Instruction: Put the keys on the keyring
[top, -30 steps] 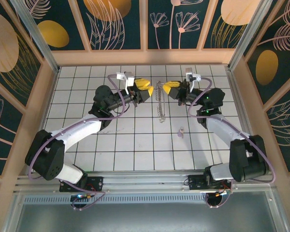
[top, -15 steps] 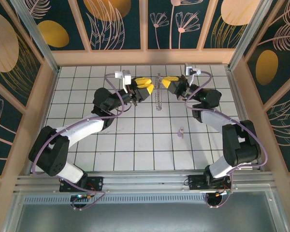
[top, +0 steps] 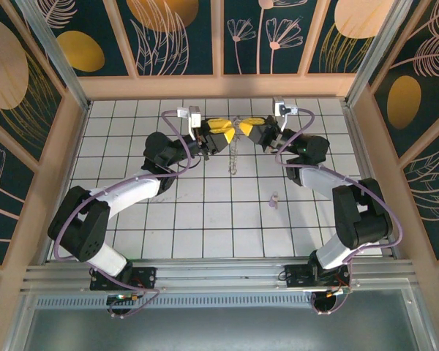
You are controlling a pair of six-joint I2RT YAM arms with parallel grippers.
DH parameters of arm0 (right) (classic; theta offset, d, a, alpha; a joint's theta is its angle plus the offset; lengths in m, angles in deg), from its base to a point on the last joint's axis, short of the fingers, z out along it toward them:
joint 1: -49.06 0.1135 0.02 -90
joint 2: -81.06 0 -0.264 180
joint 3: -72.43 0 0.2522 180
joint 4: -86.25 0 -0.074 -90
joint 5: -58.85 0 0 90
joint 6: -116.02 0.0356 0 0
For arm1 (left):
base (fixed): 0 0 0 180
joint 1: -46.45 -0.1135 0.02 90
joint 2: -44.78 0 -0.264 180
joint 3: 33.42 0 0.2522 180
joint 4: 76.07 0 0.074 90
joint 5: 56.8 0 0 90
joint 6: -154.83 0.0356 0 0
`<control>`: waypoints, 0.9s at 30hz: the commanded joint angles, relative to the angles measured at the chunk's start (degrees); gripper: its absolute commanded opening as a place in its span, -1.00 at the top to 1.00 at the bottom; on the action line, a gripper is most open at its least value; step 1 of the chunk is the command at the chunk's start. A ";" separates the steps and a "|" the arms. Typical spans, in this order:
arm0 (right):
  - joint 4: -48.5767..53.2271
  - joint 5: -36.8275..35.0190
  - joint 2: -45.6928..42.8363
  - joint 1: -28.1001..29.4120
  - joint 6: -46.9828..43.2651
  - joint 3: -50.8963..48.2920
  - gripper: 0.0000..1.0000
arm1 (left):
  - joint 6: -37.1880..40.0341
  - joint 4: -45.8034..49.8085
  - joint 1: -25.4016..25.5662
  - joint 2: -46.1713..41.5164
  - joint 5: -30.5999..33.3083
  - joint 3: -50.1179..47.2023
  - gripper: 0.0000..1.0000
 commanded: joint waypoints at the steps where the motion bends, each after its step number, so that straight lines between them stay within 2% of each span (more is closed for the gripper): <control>1: -5.23 -0.95 -0.12 0.57 -0.46 1.35 1.00 | -1.08 -3.71 0.01 0.88 -1.20 1.84 0.25; 12: -4.81 -0.69 0.15 1.04 -1.03 0.72 1.00 | -3.48 -6.30 0.00 2.84 -1.97 4.03 0.32; 23: -3.46 -0.51 -0.28 1.05 -2.31 0.35 1.00 | -4.85 -7.30 0.10 4.57 -3.20 4.96 0.67; 27: -3.16 -0.51 -0.23 0.97 -2.49 0.42 1.00 | -5.08 -7.28 0.16 4.80 -3.71 4.69 0.66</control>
